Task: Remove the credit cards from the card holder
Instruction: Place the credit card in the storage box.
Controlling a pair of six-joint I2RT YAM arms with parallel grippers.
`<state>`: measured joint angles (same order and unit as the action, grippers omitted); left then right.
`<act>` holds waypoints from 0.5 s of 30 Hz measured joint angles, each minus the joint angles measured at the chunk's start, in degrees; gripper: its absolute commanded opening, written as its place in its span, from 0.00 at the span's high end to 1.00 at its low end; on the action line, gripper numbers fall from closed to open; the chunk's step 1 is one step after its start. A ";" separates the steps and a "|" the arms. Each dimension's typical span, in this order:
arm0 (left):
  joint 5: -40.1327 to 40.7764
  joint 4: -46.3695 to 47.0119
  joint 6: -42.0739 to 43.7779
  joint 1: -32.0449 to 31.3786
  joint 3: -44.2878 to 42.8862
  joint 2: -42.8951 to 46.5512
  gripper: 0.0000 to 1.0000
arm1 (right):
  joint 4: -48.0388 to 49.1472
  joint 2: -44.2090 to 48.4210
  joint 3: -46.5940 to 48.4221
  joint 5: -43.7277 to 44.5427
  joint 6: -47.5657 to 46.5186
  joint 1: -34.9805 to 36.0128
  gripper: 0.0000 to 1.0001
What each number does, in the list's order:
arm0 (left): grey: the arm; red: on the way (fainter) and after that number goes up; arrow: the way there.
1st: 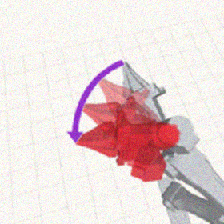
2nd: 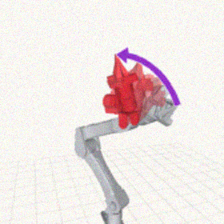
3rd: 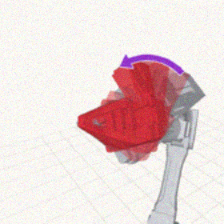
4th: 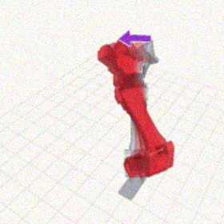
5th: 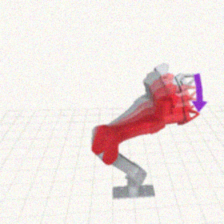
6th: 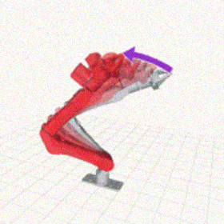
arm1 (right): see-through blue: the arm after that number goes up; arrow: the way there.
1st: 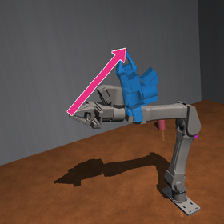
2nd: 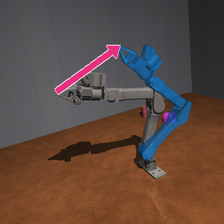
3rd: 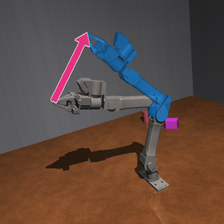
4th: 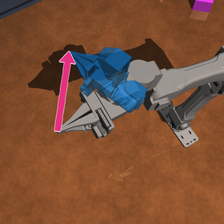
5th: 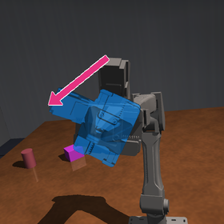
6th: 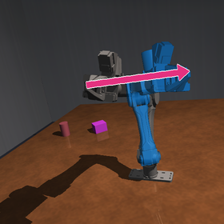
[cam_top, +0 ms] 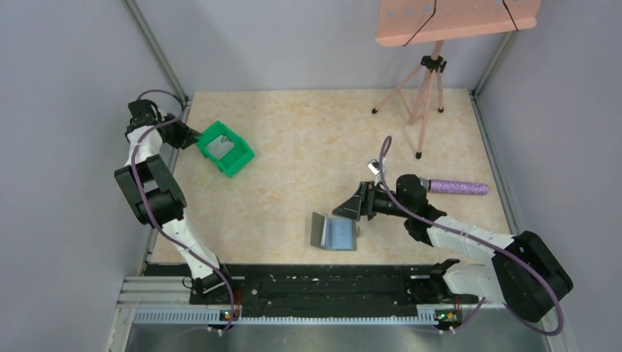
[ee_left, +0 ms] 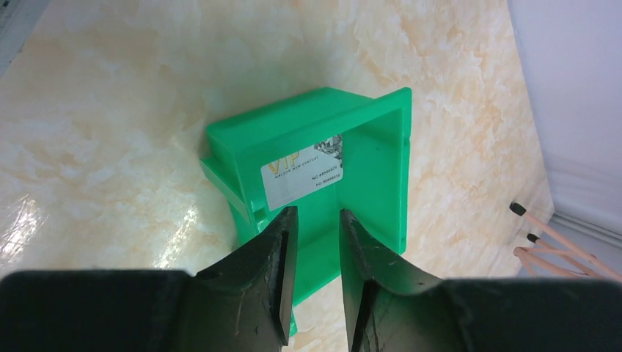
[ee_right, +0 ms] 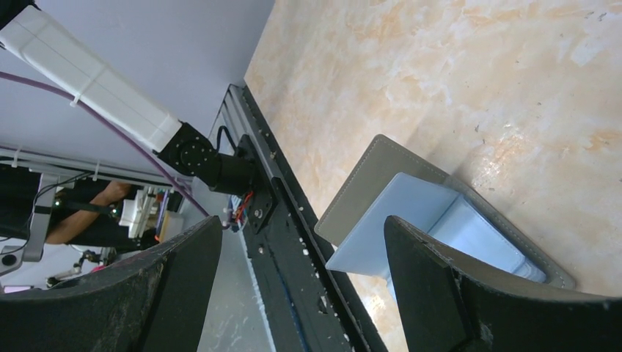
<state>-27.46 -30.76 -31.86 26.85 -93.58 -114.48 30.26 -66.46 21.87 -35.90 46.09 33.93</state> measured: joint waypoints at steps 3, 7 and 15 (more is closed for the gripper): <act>0.57 0.39 -0.72 -0.15 1.77 2.10 0.67 | -0.79 0.46 0.00 0.33 0.00 0.00 0.20; 1.60 0.20 -1.27 -1.07 6.56 7.17 0.67 | -3.45 0.98 0.00 1.42 0.02 0.00 0.21; 3.76 -0.87 -0.98 -11.61 14.38 18.36 0.66 | -12.50 6.14 -0.04 5.01 0.11 0.00 0.27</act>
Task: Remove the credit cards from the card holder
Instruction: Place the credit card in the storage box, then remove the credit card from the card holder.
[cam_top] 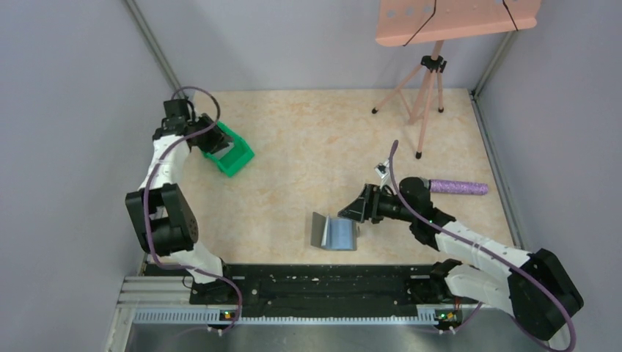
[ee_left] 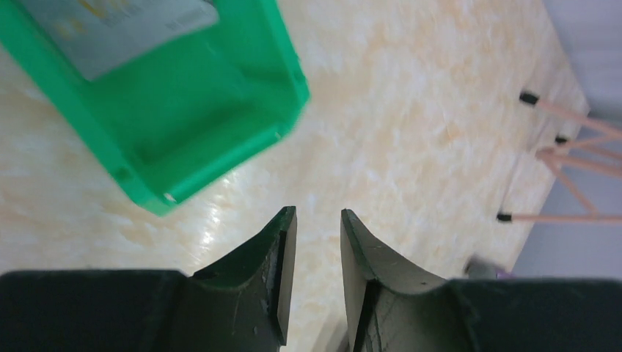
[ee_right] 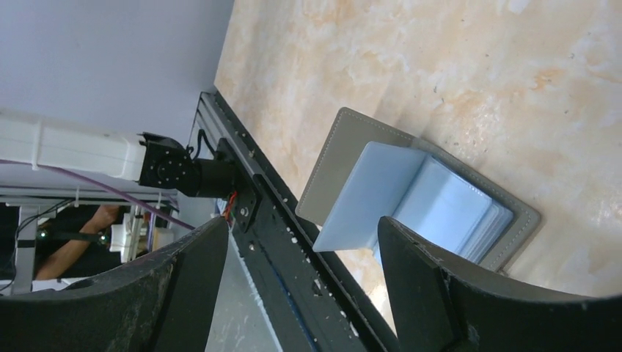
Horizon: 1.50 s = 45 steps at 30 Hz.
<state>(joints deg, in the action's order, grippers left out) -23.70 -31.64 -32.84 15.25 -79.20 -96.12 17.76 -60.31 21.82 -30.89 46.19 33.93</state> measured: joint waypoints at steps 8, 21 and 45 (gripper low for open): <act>2.08 -0.52 1.05 -17.14 8.13 10.64 0.66 | -5.84 7.39 -1.73 3.91 1.01 1.66 0.44; 1.68 5.79 -4.15 -45.79 20.46 26.01 0.68 | -3.78 -2.64 -4.87 15.26 3.52 11.37 0.70; 8.85 13.73 -7.56 -57.86 35.30 21.11 0.65 | -12.35 -3.63 0.50 29.31 4.96 17.03 0.37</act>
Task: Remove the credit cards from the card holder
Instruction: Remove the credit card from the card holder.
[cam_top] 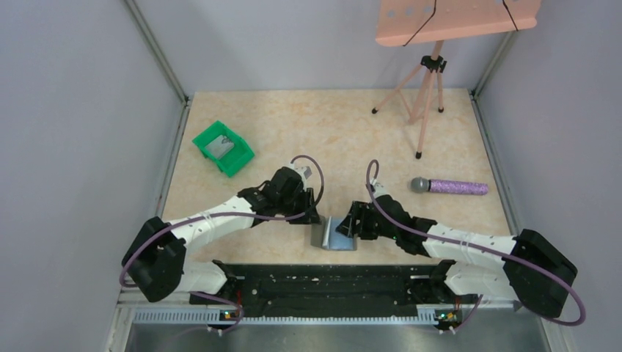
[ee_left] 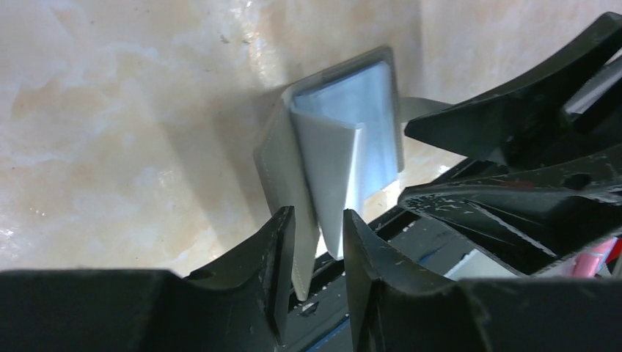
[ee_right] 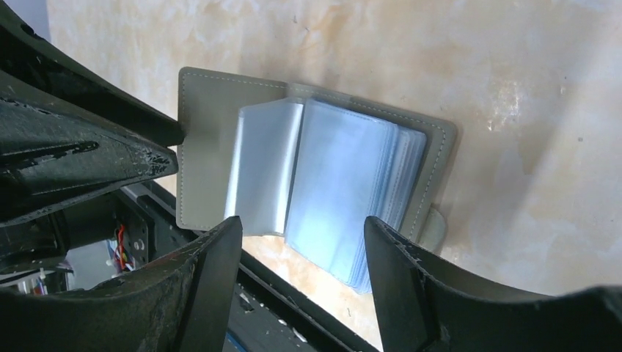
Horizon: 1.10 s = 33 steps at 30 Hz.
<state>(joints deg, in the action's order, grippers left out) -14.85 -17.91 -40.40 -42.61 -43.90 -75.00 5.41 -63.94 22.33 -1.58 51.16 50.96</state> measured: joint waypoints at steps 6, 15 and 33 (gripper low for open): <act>1.03 2.67 -0.33 -0.13 3.54 -0.87 0.71 | 1.97 -3.50 -0.59 -0.17 1.14 0.00 0.38; -0.33 8.87 -2.49 -0.13 8.57 -1.95 0.79 | 5.62 -6.12 -0.59 -1.36 1.53 0.00 0.39; -1.49 14.25 -5.16 -0.15 12.07 -2.32 0.73 | 15.21 -6.10 -1.31 -8.02 4.33 0.00 0.40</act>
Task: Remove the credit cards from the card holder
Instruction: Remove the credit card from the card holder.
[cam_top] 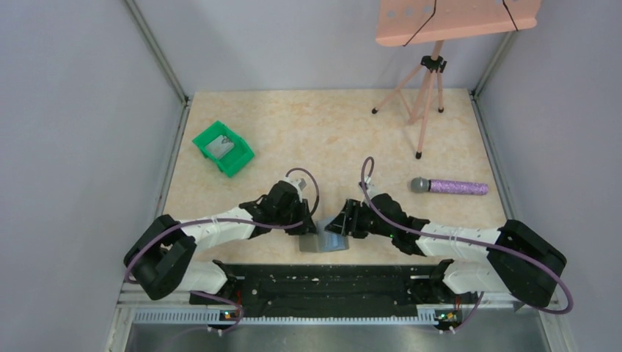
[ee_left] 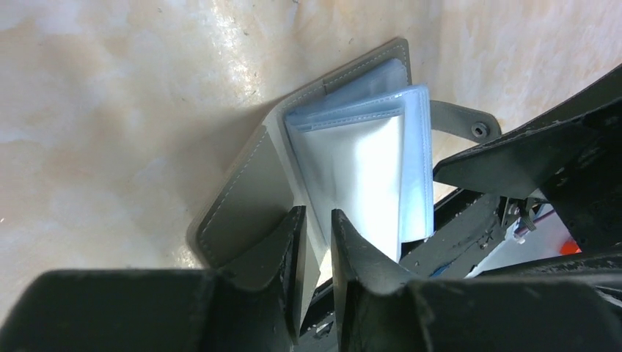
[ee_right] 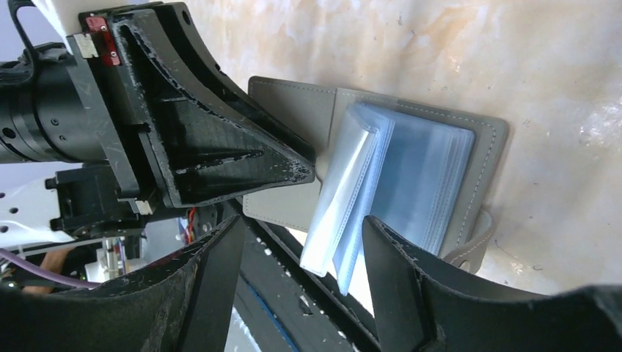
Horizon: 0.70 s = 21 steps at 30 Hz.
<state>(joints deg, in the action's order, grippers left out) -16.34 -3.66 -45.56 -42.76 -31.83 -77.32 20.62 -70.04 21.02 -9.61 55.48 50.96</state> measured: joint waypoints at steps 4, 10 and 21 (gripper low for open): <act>2.49 -3.37 -0.90 0.02 -0.46 3.87 0.68 | 1.68 0.00 -0.37 -0.81 0.76 0.00 0.40; 7.15 -10.16 -1.40 -0.11 -3.69 9.55 0.64 | 3.80 -0.81 -0.79 -1.75 1.66 0.00 0.40; 12.74 -16.26 -1.68 -0.09 -2.93 11.15 0.69 | 5.84 -1.84 -0.76 -2.64 2.21 0.07 0.41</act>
<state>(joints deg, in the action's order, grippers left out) -3.60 -19.92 -47.24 -42.85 -34.76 -66.17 26.46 -71.88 20.25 -12.25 57.69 51.03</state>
